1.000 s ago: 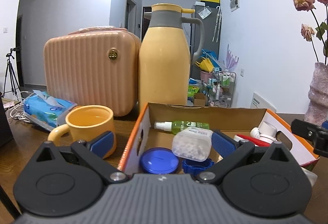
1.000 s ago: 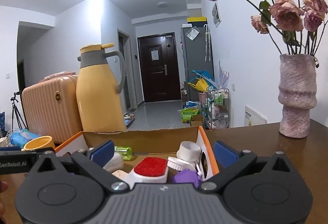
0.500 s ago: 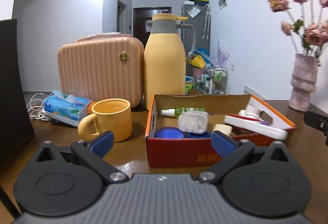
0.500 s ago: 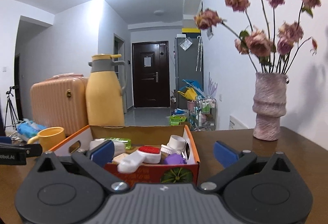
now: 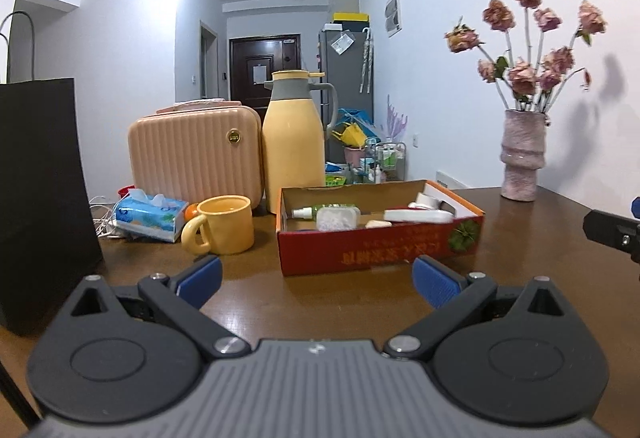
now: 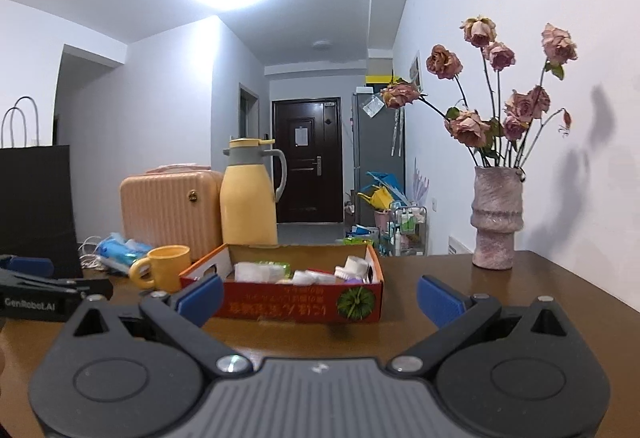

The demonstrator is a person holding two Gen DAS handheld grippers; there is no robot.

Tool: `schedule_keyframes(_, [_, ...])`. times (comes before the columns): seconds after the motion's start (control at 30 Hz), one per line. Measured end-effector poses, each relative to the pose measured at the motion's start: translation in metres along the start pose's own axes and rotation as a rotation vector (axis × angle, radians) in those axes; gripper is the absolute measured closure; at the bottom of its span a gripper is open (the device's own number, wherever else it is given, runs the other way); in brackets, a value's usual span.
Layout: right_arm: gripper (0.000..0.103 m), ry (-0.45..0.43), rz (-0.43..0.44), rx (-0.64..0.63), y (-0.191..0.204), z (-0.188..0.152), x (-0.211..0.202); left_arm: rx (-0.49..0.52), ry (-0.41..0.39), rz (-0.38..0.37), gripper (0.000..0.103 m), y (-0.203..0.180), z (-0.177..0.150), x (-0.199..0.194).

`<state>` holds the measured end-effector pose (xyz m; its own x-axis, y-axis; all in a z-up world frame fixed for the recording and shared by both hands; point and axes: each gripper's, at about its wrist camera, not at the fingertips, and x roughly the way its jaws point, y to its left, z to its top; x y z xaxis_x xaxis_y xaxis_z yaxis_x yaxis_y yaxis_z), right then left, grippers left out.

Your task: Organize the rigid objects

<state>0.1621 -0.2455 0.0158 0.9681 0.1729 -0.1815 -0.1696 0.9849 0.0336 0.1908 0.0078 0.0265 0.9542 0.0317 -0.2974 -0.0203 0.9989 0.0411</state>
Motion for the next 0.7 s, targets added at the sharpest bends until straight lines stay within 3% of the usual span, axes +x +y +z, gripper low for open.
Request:
schedule_keyframes(0.33, [0.0, 0.077, -0.016, 0.004, 0.013, -0.033, -0.061, 0.022, 0.021, 0.022, 0.0, 0.002, -0.035, -0.066])
schedule_keyframes(0.7, [0.0, 0.052, -0.031, -0.002, 0.022, -0.04, -0.097, 0.019, 0.027, 0.002, 0.0, -0.001, -0.054, -0.097])
